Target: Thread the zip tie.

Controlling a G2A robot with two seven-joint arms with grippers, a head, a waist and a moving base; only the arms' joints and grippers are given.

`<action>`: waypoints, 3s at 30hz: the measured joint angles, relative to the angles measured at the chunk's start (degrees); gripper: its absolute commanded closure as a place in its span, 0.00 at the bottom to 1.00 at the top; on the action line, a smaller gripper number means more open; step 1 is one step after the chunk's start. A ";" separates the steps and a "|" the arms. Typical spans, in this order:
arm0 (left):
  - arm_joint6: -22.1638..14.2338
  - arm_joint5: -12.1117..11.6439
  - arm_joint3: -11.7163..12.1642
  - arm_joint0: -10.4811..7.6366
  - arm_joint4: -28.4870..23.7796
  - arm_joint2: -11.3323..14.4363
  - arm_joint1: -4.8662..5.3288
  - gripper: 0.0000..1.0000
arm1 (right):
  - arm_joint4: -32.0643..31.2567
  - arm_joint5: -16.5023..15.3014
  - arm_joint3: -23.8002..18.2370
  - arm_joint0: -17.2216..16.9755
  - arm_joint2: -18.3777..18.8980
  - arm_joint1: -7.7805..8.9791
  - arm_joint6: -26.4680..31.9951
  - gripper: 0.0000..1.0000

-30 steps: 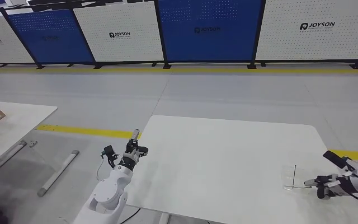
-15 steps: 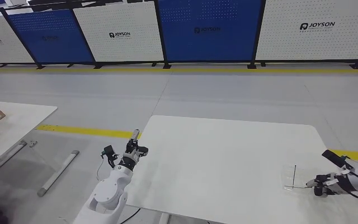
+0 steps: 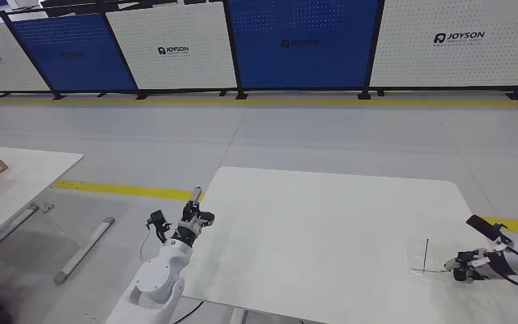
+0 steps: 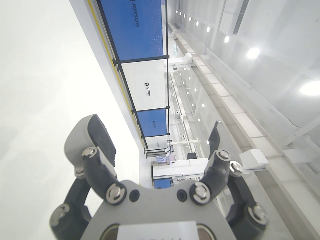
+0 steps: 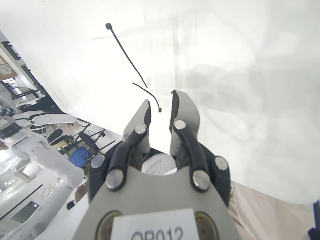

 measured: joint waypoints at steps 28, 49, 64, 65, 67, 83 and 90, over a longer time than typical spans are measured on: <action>0.00 0.00 0.00 0.00 0.00 0.00 0.00 0.00 | -0.42 0.45 -2.05 -0.94 1.78 0.56 -0.37 1.00; 0.00 0.00 0.00 0.00 0.00 0.00 0.00 0.00 | 12.56 -12.19 -7.49 -12.24 16.60 4.30 -0.96 1.00; 0.00 0.00 0.00 0.00 0.00 0.00 0.00 0.00 | 24.25 -31.33 -14.93 -20.02 22.39 4.19 -9.28 1.00; 0.00 0.00 0.00 0.00 0.00 0.00 0.00 0.00 | 24.42 -32.87 -16.26 -21.02 22.79 4.23 -9.74 1.00; 0.00 0.00 0.00 0.00 0.00 0.00 0.00 0.00 | 23.78 -34.22 -19.90 -23.12 23.15 4.22 -10.76 1.00; 0.00 0.00 0.00 0.00 0.00 0.00 0.00 0.00 | 17.46 -33.85 -25.87 -26.83 22.03 3.85 -14.77 1.00; 0.00 0.00 0.00 0.00 0.00 0.00 0.00 0.00 | 24.96 -33.85 -29.60 -30.98 24.23 2.60 -19.00 1.00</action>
